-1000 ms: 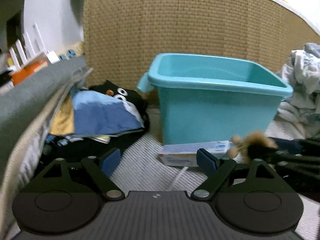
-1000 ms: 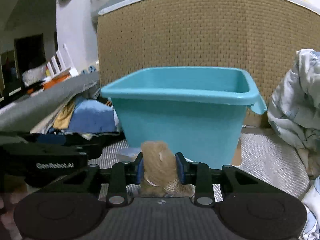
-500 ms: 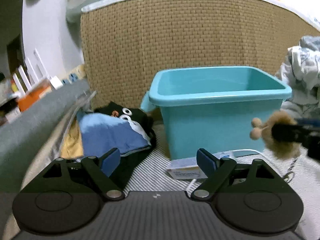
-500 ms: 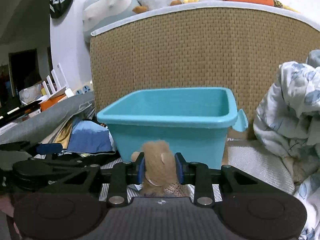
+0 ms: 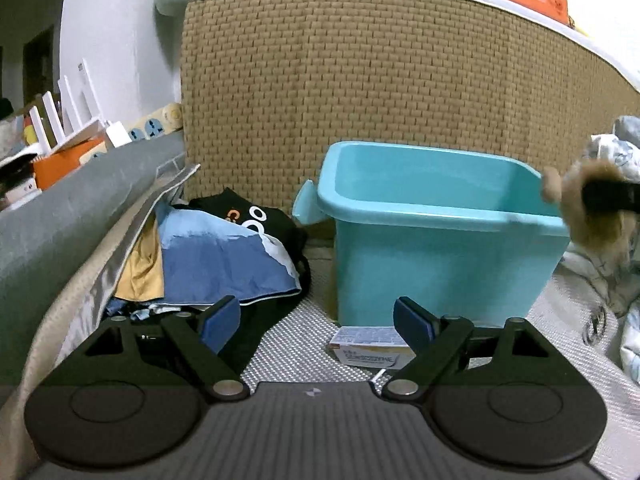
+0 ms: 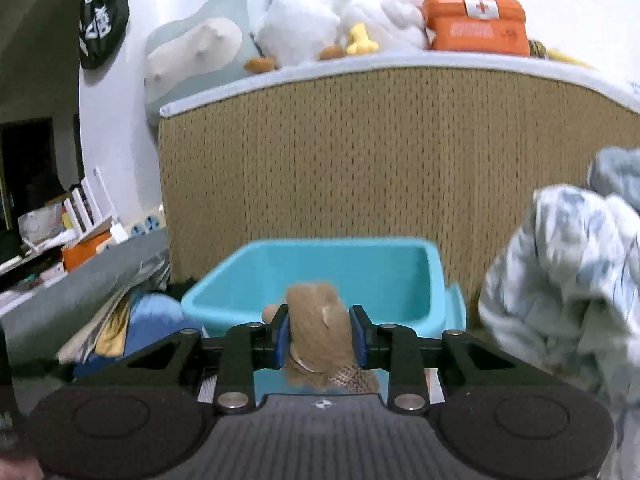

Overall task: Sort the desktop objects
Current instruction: 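Lift the plush toy with the right gripper over the teal bin, then open the right gripper to drop the plush toy into the bin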

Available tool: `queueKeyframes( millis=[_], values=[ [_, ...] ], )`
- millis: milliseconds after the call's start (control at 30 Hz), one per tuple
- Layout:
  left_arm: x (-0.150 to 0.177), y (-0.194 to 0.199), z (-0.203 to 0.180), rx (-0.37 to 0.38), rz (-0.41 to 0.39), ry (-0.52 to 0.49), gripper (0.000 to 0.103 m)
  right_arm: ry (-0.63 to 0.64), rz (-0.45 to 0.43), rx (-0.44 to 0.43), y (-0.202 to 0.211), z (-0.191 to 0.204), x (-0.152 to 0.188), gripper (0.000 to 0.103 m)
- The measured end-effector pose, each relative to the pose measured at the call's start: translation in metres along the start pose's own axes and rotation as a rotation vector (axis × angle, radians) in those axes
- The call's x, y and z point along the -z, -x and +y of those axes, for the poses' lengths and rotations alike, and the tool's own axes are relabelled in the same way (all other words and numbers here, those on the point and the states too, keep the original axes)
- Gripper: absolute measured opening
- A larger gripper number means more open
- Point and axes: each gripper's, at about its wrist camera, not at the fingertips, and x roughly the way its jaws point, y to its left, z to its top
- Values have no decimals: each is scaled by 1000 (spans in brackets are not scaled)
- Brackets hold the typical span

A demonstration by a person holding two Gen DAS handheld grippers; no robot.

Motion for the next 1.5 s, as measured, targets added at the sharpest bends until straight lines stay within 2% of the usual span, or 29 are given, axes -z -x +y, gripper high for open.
queueKeyframes(
  millis=[167, 367, 567, 733, 1133, 1300, 1500],
  values=[
    [0, 1, -3, 4, -3, -5, 87, 80, -17, 49, -10, 2, -20, 34],
    [-4, 1, 0, 17, -4, 26, 89, 43, 8, 72, -34, -10, -37, 34],
    [-5, -1, 0, 24, 7, 35, 89, 2, 74, 61, -74, -27, -53, 34],
    [-6, -1, -2, 32, 11, 35, 89, 14, 103, 78, -97, -31, -58, 34],
    [-8, -5, 0, 42, 26, 67, 90, 2, 63, 69, -105, -22, -79, 34],
    [-8, -6, -2, 46, 33, 71, 90, -77, 145, 49, -126, -28, -65, 34],
    [-8, -7, -5, 53, 35, 66, 90, -79, 249, 66, -147, -31, -51, 34]
  ],
)
